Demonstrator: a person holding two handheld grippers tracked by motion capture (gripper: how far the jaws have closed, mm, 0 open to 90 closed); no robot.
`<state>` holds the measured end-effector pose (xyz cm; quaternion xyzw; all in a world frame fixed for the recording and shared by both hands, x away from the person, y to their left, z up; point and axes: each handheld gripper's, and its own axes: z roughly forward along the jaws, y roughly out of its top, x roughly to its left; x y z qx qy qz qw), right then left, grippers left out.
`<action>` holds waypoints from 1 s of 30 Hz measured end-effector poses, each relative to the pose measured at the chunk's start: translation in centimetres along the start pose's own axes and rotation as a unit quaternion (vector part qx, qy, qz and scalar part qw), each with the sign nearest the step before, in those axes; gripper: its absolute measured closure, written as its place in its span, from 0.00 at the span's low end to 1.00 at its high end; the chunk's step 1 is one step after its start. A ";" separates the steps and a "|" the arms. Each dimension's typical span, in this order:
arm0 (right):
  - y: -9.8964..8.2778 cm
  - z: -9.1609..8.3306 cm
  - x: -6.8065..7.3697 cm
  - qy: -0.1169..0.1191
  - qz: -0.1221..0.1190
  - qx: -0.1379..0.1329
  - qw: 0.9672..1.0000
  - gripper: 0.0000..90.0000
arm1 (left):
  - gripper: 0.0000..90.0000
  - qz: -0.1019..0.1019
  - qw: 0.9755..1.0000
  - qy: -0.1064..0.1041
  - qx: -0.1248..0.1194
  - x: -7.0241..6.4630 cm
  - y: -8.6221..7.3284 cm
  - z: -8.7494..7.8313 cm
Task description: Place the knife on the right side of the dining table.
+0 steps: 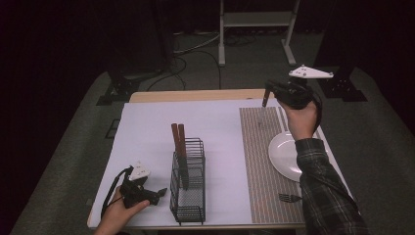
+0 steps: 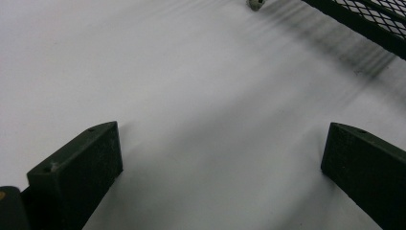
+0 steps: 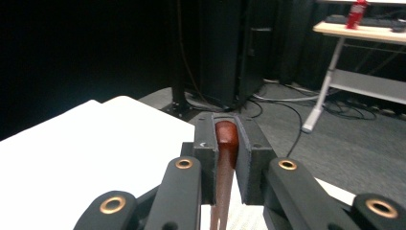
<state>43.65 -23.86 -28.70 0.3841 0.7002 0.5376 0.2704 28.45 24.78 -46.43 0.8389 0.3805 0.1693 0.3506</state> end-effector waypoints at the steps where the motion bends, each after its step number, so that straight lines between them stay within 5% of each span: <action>1: -0.3 0.1 -0.3 -0.006 0.002 0.001 1.000 0.89 | 0.00 0.000 1.000 0.000 0.000 0.0 0.0 0.0; 17: -3.3 1.4 -2.5 -0.042 0.027 0.015 0.999 0.89 | 0.00 0.000 1.000 0.000 0.000 0.0 0.0 0.0; 30: -3.9 0.0 -4.1 -0.074 0.026 0.017 0.997 0.85 | 0.00 0.000 1.000 0.000 0.000 0.0 0.0 0.0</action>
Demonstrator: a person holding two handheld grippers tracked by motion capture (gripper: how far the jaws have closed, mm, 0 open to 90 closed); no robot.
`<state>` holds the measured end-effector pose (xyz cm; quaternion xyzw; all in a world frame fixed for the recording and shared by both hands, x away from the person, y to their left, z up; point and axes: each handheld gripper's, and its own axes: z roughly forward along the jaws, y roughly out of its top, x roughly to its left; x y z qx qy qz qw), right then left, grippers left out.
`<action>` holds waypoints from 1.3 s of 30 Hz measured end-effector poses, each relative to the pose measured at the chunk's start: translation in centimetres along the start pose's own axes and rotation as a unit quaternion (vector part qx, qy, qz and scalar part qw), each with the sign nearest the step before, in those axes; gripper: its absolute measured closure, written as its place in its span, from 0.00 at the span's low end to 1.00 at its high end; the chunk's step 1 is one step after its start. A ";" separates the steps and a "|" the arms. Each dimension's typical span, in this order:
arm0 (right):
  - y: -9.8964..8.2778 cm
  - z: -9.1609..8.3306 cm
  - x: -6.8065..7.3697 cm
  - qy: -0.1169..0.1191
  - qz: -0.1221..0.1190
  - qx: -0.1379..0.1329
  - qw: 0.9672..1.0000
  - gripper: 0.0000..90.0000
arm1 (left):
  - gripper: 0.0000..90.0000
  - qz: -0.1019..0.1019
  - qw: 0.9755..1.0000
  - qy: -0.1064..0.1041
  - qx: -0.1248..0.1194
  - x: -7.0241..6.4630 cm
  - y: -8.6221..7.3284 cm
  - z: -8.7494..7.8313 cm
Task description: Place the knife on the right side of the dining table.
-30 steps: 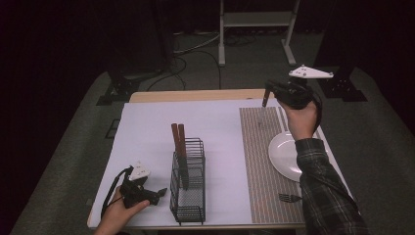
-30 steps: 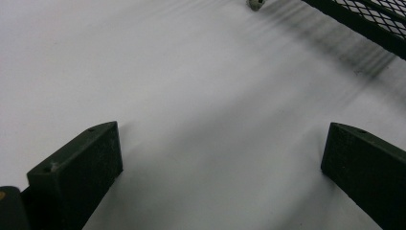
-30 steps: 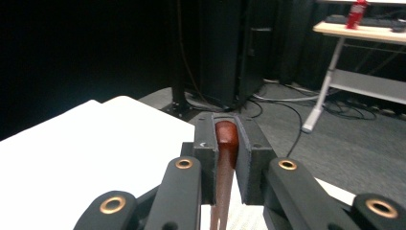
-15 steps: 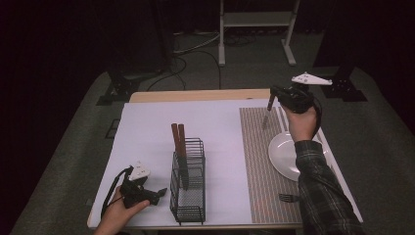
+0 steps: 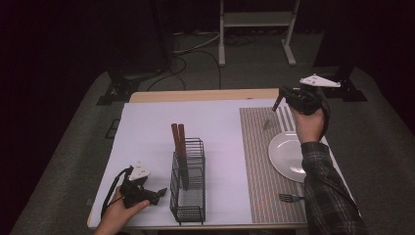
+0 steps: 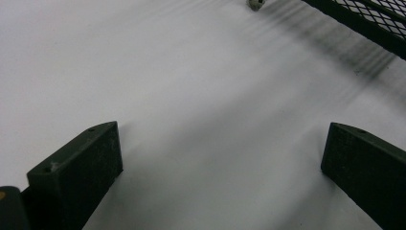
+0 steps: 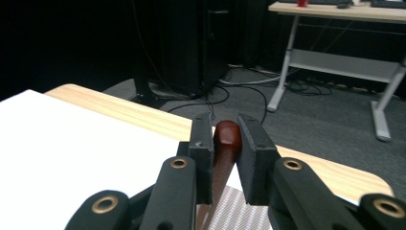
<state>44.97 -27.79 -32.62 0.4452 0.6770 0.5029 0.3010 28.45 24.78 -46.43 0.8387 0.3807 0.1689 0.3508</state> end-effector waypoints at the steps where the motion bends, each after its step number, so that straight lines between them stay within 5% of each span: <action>1: -0.1 -0.1 -0.2 -0.003 0.001 0.001 1.000 0.84 | 0.00 0.000 1.000 0.000 0.000 0.0 0.0 0.0; 23: -2.7 -1.4 -4.3 -0.076 0.030 0.028 0.996 0.72 | 0.00 0.001 1.000 0.000 0.001 0.0 0.0 0.0; 39: -4.5 -1.4 -6.0 -0.104 0.040 0.052 0.992 0.62 | 0.00 0.000 1.000 0.000 0.001 0.0 0.0 0.0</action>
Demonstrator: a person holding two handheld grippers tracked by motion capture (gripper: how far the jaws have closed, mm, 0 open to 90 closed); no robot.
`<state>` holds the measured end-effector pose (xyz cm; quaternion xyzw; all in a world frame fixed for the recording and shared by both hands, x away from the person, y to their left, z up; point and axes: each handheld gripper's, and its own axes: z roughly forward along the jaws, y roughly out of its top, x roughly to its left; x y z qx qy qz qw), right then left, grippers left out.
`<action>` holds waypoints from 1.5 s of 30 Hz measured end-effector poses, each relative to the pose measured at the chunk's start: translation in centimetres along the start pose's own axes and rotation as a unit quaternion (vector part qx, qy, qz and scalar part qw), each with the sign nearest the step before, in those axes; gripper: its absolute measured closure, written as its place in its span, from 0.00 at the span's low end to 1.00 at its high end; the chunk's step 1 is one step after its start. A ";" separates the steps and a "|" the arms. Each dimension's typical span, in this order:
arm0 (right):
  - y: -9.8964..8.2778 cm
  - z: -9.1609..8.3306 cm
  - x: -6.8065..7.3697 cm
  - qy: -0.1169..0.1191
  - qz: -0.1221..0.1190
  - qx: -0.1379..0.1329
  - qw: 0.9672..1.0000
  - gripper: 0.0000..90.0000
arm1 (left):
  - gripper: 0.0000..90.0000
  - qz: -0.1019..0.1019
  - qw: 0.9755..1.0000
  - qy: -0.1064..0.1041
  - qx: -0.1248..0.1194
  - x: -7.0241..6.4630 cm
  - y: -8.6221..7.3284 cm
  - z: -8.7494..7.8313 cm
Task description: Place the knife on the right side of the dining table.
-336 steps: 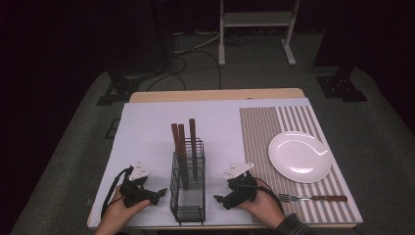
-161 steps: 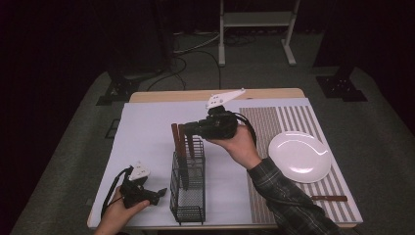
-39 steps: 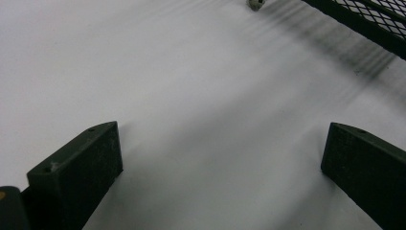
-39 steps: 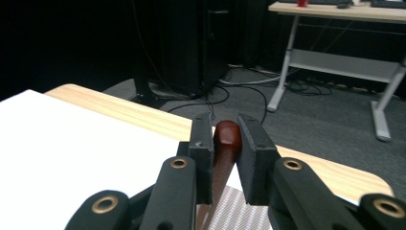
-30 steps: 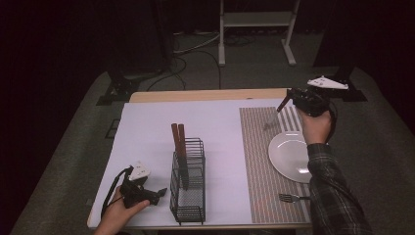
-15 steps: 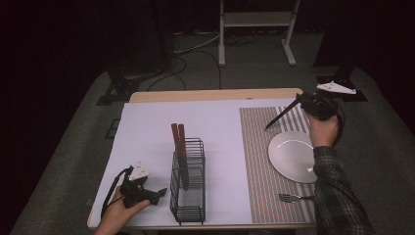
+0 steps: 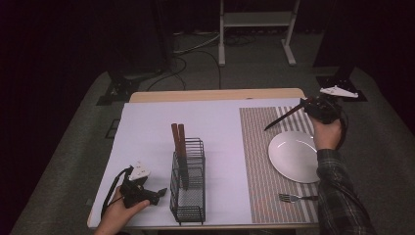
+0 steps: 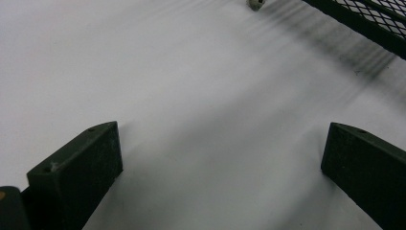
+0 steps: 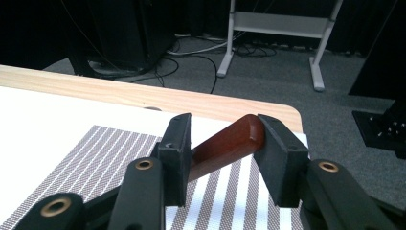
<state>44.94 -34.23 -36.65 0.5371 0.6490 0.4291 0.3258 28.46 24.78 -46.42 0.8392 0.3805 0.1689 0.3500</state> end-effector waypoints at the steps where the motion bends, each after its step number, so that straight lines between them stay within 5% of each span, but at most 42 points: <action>1: -0.1 0.0 -0.1 0.000 0.003 0.001 1.000 0.62 | 0.00 0.000 1.000 0.000 0.000 0.0 0.0 0.0; 23: -3.3 1.1 -2.3 -0.015 0.034 0.041 0.998 0.43 | 0.00 0.000 1.000 0.000 0.001 0.0 0.0 0.0; 45: -5.8 2.8 -3.9 -0.014 0.081 0.087 0.993 0.29 | 0.00 0.000 1.000 0.000 0.001 0.0 0.0 0.0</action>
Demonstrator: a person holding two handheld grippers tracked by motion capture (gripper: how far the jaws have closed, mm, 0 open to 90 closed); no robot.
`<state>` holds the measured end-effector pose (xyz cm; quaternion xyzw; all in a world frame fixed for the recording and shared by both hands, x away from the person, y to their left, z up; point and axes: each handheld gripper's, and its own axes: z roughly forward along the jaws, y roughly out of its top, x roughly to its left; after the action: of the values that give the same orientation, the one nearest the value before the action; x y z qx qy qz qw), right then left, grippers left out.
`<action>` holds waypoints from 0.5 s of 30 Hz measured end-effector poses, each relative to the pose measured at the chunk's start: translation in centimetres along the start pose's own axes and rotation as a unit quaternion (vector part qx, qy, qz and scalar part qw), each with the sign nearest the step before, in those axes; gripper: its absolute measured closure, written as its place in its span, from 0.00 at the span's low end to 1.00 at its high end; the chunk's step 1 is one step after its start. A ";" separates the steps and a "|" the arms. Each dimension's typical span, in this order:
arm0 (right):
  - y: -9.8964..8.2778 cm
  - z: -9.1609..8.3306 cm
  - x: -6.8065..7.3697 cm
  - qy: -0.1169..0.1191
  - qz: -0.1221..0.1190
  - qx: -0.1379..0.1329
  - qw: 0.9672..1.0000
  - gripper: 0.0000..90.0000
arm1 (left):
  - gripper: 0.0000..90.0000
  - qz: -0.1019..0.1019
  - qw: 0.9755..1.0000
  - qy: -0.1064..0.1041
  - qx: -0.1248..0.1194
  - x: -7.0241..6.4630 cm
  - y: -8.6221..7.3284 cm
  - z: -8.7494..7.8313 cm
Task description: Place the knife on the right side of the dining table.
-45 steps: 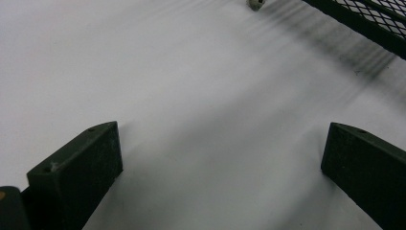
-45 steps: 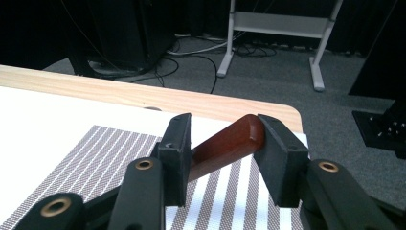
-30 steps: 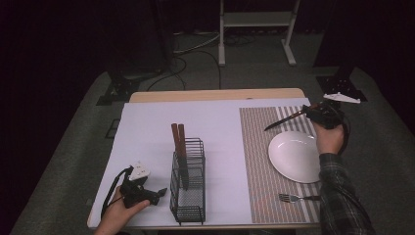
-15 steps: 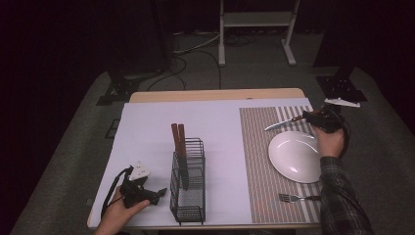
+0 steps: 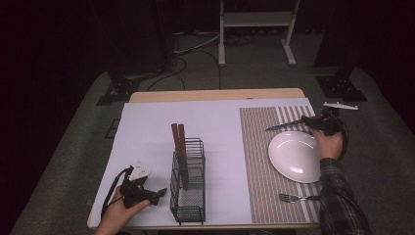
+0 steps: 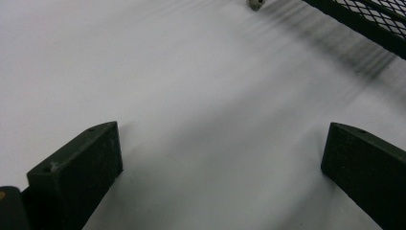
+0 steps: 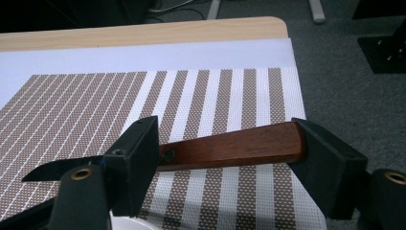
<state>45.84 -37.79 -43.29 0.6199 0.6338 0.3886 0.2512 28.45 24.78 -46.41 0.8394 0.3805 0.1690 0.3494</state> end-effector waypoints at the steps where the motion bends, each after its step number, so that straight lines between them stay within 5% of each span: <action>1: 0.0 0.1 -0.1 0.001 0.003 0.003 1.000 0.28 | 0.00 0.000 1.000 0.000 0.000 0.0 0.0 0.0; 15: -0.6 1.1 -0.6 0.006 0.029 0.034 0.999 0.21 | 0.00 0.000 1.000 0.000 0.000 0.0 0.0 0.0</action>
<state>46.42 -38.15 -44.53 0.6440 0.6298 0.3774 0.2151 28.46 24.78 -46.41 0.8395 0.3803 0.1688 0.3494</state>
